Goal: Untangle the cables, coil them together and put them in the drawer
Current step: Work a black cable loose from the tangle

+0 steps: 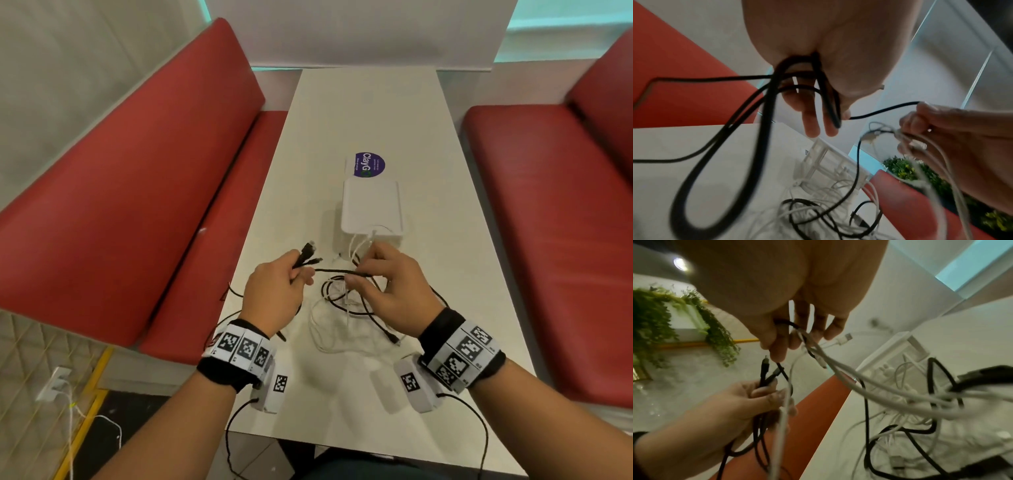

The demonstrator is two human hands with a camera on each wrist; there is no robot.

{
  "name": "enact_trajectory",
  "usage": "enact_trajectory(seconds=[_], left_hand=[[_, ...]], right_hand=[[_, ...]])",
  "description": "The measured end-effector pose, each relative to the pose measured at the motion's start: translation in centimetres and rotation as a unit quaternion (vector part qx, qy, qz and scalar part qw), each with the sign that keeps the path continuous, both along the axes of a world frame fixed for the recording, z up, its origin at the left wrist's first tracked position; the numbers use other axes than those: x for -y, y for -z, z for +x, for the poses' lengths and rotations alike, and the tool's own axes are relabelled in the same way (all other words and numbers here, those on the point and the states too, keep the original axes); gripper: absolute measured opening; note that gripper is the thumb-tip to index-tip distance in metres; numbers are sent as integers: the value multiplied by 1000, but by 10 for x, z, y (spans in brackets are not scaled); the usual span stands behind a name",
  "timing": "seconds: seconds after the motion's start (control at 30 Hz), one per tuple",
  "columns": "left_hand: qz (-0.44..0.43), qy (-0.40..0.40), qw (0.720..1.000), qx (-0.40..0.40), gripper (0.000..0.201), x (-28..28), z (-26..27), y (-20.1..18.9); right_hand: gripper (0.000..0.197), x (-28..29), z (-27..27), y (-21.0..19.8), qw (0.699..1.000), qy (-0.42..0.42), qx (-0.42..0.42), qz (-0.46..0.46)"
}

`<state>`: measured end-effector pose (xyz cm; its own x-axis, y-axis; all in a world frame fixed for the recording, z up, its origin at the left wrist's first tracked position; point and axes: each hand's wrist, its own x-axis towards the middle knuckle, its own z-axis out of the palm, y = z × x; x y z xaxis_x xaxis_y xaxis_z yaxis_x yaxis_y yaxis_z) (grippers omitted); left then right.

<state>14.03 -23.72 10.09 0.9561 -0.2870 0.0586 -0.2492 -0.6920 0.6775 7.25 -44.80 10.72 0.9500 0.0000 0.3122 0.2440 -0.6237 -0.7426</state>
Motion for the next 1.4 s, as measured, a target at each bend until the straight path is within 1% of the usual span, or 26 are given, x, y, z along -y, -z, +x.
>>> enact_trajectory(seconds=[0.07,0.13,0.2,0.23,0.3,0.33,0.37,0.43,0.47,0.53,0.57,0.6,0.63,0.67,0.73,0.8,0.87,0.93,1.0,1.03,1.07,1.13,1.2,1.27,1.33,1.4], left_hand=[[-85,-35,996,-9,14,1,2,-4],[-191,-67,979,-24,13,-4,6,-11],[-219,-58,974,-31,14,-9,6,-16],[-220,-50,974,-35,15,-10,5,-16],[-208,-49,976,-48,15,-13,3,-11],[-186,-58,979,-58,15,-16,4,-4],[-146,-71,984,-67,15,-20,5,2],[-24,-84,994,-67,15,-29,9,16],[67,-71,994,-50,13,-32,11,19],[237,-23,971,27,14,-29,9,18],[260,1,964,63,21,-25,7,14],[240,35,966,85,31,-18,5,10],[185,77,976,81,36,-10,2,3],[114,116,985,56,35,-2,-1,-3],[37,162,985,-45,16,13,-8,-11],[-11,154,983,-99,21,19,-10,-14],[-57,134,983,-110,31,17,-11,-18],[-98,111,983,-108,37,12,-11,-20],[-137,79,982,-106,40,8,-8,-20],[-152,69,981,-102,42,6,-8,-19],[-172,55,979,-99,43,4,-8,-20],[-210,31,972,-102,45,-1,-9,-23],[-223,29,968,-110,44,-1,-15,-31],[-237,18,966,-104,41,-1,-20,-39],[-245,10,965,-98,41,-7,-18,-45],[-173,27,980,-94,41,-18,-9,-46]], right_hand=[[24,5,2,4,996,19,-77,-27],[27,17,3,9,985,36,-152,-67],[29,23,1,12,976,46,-191,-94],[33,23,1,13,969,51,-200,-139],[36,18,4,12,939,70,-216,-259],[34,15,6,11,931,80,-218,-281],[31,13,7,9,935,81,-214,-271],[24,13,10,7,963,58,-185,-186],[20,12,10,5,976,50,-168,-125],[16,8,10,0,986,44,-159,-36],[15,6,10,1,986,38,-163,-23],[15,4,11,2,985,24,-171,-27],[15,2,10,4,983,4,-178,-32],[16,0,10,6,983,-15,-181,-31],[17,-6,10,6,985,-22,-170,-13],[22,-6,12,4,989,21,-145,4],[48,-1,13,5,985,76,-154,-18],[71,6,11,9,972,71,-224,-27],[72,11,6,16,955,23,-293,32],[69,14,5,20,950,6,-308,49],[67,17,6,24,951,2,-309,27],[69,25,8,28,948,20,-304,-92],[70,29,10,29,936,39,-308,-166],[67,31,12,31,928,42,-324,-179],[69,30,11,33,935,50,-327,-127],[66,30,8,29,956,85,-282,-6]])
